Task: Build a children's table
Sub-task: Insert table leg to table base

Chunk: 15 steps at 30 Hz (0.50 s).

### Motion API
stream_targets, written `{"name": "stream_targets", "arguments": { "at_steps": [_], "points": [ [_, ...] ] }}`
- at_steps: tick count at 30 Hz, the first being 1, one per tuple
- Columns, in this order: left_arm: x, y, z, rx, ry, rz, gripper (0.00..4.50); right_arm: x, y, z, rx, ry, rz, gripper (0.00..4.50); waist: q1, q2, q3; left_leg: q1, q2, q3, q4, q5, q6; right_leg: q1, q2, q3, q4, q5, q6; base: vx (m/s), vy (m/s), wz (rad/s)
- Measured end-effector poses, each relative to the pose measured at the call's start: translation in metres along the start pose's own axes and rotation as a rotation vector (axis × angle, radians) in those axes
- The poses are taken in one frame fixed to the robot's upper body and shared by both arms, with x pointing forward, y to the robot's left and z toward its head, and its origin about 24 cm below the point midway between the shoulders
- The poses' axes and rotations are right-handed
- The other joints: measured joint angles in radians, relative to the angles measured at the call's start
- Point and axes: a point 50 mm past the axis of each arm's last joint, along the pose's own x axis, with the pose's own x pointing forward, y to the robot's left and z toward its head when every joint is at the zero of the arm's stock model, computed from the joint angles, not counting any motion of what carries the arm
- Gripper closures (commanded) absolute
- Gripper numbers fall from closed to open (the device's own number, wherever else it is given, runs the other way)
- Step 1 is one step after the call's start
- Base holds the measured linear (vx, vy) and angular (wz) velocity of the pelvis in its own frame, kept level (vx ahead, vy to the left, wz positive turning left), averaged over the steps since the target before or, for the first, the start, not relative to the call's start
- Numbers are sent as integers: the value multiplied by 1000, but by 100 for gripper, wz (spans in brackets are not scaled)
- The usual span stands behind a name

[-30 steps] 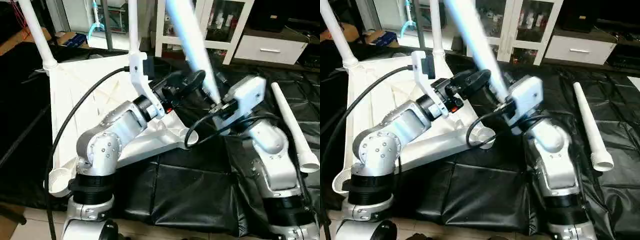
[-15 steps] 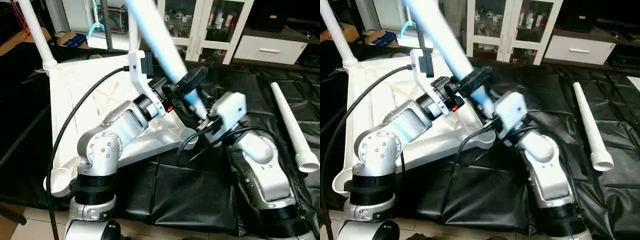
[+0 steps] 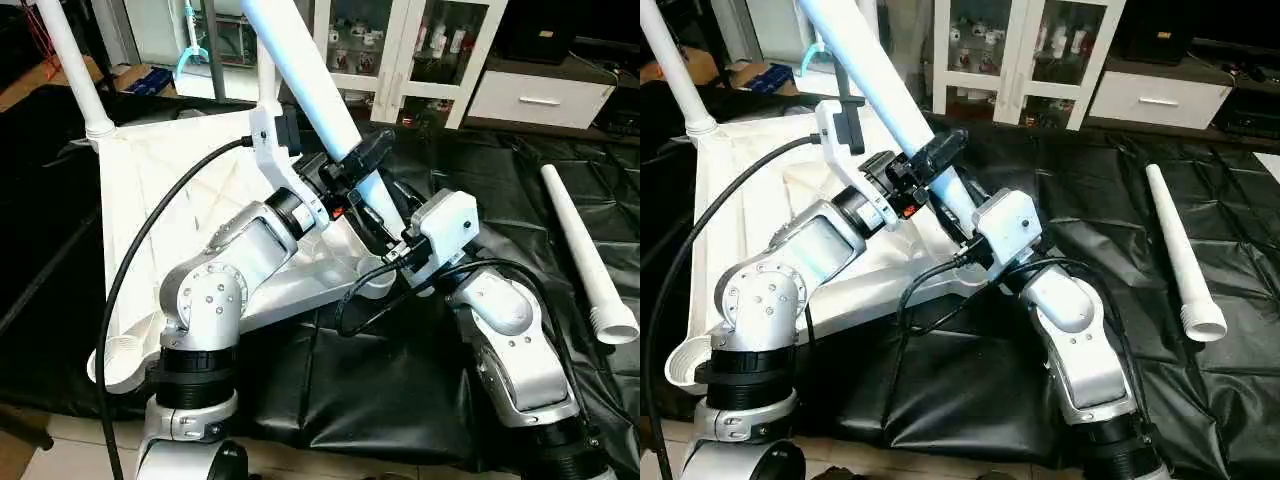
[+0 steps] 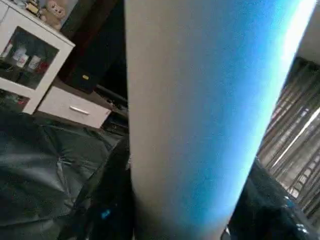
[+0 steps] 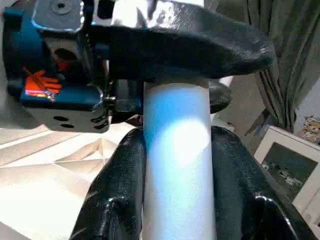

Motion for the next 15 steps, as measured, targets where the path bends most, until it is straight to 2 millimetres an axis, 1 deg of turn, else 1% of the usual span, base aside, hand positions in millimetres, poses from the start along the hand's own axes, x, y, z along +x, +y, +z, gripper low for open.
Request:
{"name": "stream_targets", "arguments": {
  "at_steps": [4, 7, 12, 13, 14, 15],
  "points": [
    [1, 2, 1, -5, -9, 11, 268, 0, 0, 0, 1, -1, -11, 304, 0, 2, 0, 0, 0, 0, 0, 0, 0, 0, 0, 0, 0, 0, 0, 0, 0, 0],
    [1, 2, 2, -5, -13, 17, 272, 1, 0, 0, -1, -1, -16, 304, -1, 4, 0, 0, 0, 0, 0, 0, 0, 0, 0, 0, 0, 0, 0, 0, 0, 0],
    [2, 3, 2, -4, -20, 19, 274, 2, 0, 1, -17, 2, -19, 304, -1, 5, 0, 0, 0, 0, 0, 0, 0, 0, 0, 0, 0, 0, 0, 0, 0, 0],
    [2, 3, 3, -1, -25, 20, 275, 3, 0, 1, -19, 1, -19, 269, -1, 6, 1, 0, 0, 0, 0, 0, 0, 0, 0, 0, 0, 0, 0, 0, 0, 0],
    [3, 3, 4, 4, -30, 21, 275, 4, -1, 2, -21, -2, -19, 248, -1, 6, 1, 0, 0, 0, 0, 0, 0, 0, 0, 0, 0, 0, 0, 0, 0, 0],
    [4, 3, 5, 9, -32, 23, 275, 5, -2, 2, -21, -4, -20, 248, 0, 7, 1, 0, 0, 0, 0, 0, 0, 0, 0, 0, 0, 0, 0, 0, 0, 0]
  ]
}}
